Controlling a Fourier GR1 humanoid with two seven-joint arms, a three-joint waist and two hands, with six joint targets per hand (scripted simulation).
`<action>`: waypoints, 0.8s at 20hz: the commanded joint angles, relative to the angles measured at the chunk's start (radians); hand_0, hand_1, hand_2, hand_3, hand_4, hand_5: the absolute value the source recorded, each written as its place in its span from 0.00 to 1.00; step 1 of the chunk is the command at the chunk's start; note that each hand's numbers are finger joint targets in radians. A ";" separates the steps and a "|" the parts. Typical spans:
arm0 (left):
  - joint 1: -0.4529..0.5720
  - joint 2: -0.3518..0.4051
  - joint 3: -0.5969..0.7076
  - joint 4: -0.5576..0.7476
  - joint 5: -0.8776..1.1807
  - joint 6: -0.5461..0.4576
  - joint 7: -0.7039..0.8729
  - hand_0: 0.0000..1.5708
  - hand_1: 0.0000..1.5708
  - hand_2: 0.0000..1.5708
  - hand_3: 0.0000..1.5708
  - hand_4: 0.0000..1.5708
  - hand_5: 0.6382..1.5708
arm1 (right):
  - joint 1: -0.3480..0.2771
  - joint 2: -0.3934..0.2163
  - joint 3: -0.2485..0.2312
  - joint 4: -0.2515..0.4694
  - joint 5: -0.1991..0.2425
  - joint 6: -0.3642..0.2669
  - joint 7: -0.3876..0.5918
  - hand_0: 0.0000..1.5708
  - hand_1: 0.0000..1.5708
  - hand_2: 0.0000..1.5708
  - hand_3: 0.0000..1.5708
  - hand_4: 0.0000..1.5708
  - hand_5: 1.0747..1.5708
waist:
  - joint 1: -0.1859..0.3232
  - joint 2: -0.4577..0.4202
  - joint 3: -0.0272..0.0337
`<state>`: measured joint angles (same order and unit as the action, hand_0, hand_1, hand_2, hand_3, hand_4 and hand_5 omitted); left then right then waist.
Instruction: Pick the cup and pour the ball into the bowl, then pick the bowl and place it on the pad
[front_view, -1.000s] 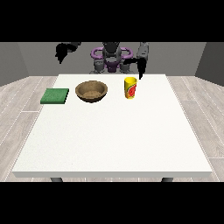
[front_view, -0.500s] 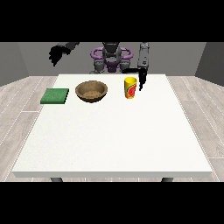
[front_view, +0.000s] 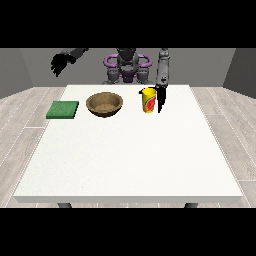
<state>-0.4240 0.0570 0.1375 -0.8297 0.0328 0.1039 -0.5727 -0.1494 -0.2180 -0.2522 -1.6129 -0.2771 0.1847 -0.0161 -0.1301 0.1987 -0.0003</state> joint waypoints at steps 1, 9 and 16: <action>-0.059 0.003 0.030 0.117 -0.012 0.041 -0.079 0.44 0.44 0.41 0.00 0.64 0.98 | -0.037 -0.025 -0.021 0.018 -0.023 0.025 -0.017 0.00 0.00 0.00 0.00 0.43 1.00 | -0.026 0.056 -0.0002; -0.077 0.009 0.033 0.215 -0.105 0.250 -0.129 0.82 0.82 1.00 1.00 0.88 0.87 | -0.036 -0.099 -0.079 -0.020 -0.120 0.091 0.052 0.00 0.00 0.00 0.11 0.41 0.99 | -0.092 0.049 -0.0001; -0.128 -0.048 -0.172 0.143 -0.322 0.414 0.161 0.82 0.82 1.00 1.00 0.90 0.87 | -0.038 -0.174 -0.154 0.217 -0.126 0.109 0.092 0.00 0.00 0.00 0.21 0.41 0.99 | 0.015 -0.167 0.0026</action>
<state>-0.5262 0.0457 0.0626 -0.6761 -0.1778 0.4223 -0.5339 -0.1841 -0.3570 -0.3720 -1.4960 -0.4016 0.2876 0.0592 -0.1589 0.1124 0.0021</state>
